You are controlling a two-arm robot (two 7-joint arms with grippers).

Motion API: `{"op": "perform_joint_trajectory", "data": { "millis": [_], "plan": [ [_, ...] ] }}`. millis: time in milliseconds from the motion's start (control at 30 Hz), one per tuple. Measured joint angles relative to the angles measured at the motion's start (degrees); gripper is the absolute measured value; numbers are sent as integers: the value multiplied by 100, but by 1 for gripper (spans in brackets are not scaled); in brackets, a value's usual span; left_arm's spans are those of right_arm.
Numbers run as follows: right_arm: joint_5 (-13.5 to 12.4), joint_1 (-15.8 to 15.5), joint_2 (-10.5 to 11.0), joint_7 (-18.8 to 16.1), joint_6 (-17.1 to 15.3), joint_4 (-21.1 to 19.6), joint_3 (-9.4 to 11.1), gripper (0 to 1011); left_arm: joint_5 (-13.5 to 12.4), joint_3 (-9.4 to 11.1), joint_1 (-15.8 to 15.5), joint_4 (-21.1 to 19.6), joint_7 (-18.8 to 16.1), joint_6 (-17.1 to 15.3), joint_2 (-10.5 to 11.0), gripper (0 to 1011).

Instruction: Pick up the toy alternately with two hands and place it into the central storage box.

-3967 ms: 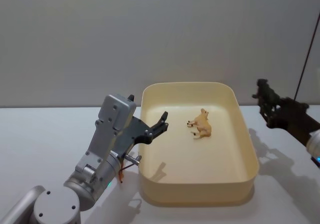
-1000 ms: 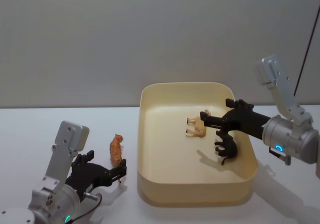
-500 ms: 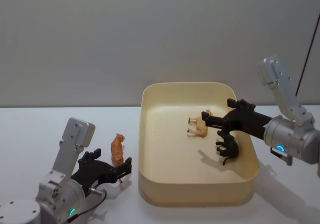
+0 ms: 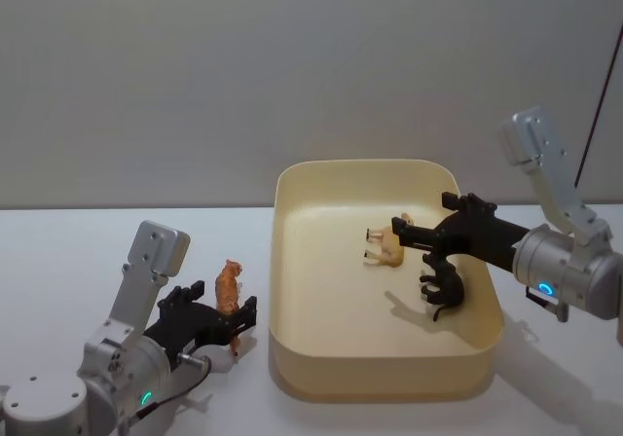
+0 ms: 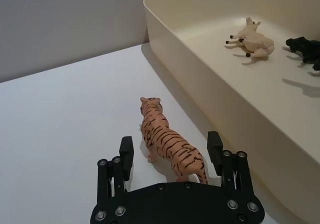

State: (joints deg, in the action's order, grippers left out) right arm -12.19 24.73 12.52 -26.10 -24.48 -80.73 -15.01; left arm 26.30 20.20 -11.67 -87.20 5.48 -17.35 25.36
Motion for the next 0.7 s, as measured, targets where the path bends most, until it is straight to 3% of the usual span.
{"op": "perform_joint_trajectory", "data": {
  "millis": [700],
  "plan": [
    [0, 0, 0, 0, 0, 0, 0, 1001, -114, -6, -128, 173, 123, -3, -76, 300]
  ]
}}
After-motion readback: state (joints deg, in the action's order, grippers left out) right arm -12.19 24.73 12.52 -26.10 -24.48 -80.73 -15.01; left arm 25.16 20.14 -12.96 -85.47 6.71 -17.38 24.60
